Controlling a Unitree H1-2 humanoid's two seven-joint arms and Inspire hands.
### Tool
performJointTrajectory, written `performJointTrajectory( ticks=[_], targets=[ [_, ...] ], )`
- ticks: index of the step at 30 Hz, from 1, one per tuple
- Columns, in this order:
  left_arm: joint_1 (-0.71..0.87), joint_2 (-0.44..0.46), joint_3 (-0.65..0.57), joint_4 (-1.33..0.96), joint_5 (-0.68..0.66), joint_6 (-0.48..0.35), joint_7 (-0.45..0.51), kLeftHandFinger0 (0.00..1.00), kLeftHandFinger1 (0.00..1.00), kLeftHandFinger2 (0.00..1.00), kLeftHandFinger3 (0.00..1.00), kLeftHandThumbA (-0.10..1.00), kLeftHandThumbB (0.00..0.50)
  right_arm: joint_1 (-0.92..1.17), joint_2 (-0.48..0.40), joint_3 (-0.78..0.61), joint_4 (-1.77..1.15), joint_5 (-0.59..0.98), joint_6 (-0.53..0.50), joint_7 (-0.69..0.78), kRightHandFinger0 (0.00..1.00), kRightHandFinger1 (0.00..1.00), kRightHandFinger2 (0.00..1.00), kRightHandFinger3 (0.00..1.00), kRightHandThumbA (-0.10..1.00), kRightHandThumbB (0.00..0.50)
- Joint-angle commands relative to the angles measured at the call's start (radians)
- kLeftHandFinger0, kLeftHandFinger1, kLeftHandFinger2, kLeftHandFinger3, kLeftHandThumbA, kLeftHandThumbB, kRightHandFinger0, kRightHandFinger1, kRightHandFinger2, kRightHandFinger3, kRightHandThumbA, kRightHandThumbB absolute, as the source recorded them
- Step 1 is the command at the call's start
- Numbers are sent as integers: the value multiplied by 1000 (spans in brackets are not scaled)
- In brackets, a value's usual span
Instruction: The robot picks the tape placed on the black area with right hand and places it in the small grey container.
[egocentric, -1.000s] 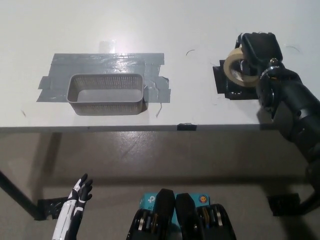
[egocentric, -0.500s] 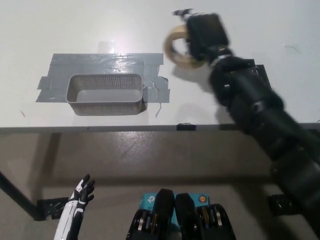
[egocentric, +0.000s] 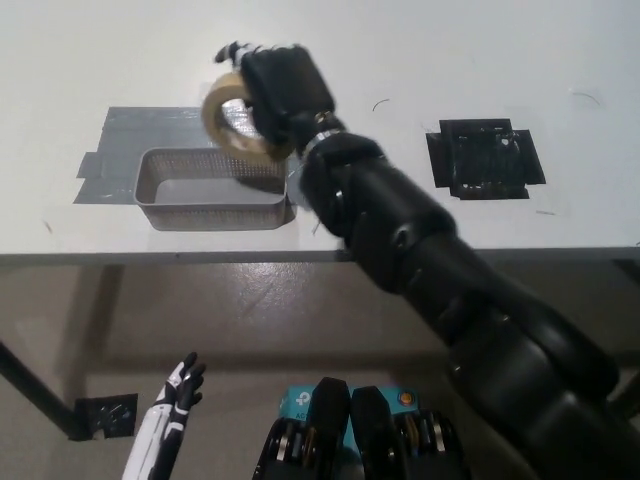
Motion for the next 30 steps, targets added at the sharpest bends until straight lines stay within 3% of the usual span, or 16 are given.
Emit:
performJointTrajectory(
  ticks=[1, 3, 6, 9, 12, 13, 14, 15, 16, 17, 18, 19, 20, 23, 30],
  targets=[
    [-1, 9, -11, -39, 38, -21, 10, 1000, 1000, 1000, 1000, 989, 71, -81, 22, -8, 7, 16, -18, -41, 0, 355, 771, 852, -100, 156],
    [-11, 13, -17, -33, 54, -22, 9, 1000, 1000, 1000, 1000, 1000, 96, -85, 28, -14, 11, 23, -22, -37, 0, 339, 755, 846, -100, 157],
    [-16, 17, -24, -35, 63, -14, 4, 1000, 1000, 1000, 1000, 1000, 96, -83, 35, -14, 18, 25, -15, -29, 34, 370, 760, 821, -100, 161],
    [-17, 18, -30, -44, 70, -7, 2, 1000, 1000, 1000, 1000, 986, 73, -77, 46, -14, 27, 29, 3, -2, 27, 335, 722, 768, -100, 159],
    [-17, 19, -33, -50, 74, -6, 2, 1000, 1000, 1000, 1000, 975, 60, -69, 59, -6, 37, 23, 3, -9, 0, 345, 770, 834, -100, 156],
    [-18, 20, -34, -45, 76, -17, 4, 1000, 1000, 1000, 1000, 978, 64, -69, 64, -17, 41, 38, 4, 23, 27, 403, 840, 911, -100, 173],
    [-19, 19, -33, -43, 72, -19, 3, 1000, 1000, 1000, 1000, 980, 70, -71, 68, -58, 46, 92, 10, 134, 311, 707, 1000, 1000, 113, 198],
    [-20, 19, -34, -44, 72, -20, 3, 1000, 1000, 1000, 1000, 980, 70, -82, 74, -89, 55, 130, 54, 249, 651, 985, 1000, 1000, 345, 284],
    [-19, 19, -34, -45, 73, -19, 3, 1000, 1000, 1000, 1000, 981, 69, -82, 74, -96, 55, 132, 60, 263, 832, 1000, 1000, 1000, 434, 282],
    [-21, 20, -36, -40, 80, -31, 6, 1000, 1000, 1000, 1000, 981, 64, -85, 76, -141, 55, 183, 83, 364, 1000, 1000, 1000, 1000, 495, 351],
    [-22, 22, -36, -41, 74, -24, 0, 1000, 1000, 1000, 1000, 982, 67, -87, 75, -145, 59, 190, 104, 439, 1000, 1000, 1000, 1000, 588, 427],
    [-22, 25, -35, -47, 69, -15, -5, 1000, 1000, 1000, 1000, 986, 72, -82, 74, -149, 55, 192, 102, 451, 1000, 1000, 1000, 1000, 608, 479],
    [-29, 31, -36, -46, 71, -14, -9, 1000, 1000, 1000, 1000, 997, 69, -76, 71, -146, 52, 186, 109, 465, 1000, 1000, 1000, 1000, 635, 500],
    [-30, 31, -40, -39, 75, -22, -9, 1000, 1000, 1000, 1000, 1000, 90, -56, 55, -147, 39, 186, 110, 508, 1000, 1000, 1000, 1000, 680, 500],
    [-22, 34, -49, -53, 74, 4, -20, 1000, 1000, 1000, 1000, 1000, 62, 42, -33, -84, -180, 141, 56, 558, 1000, 1000, 1000, 1000, 742, 488]
  ],
)
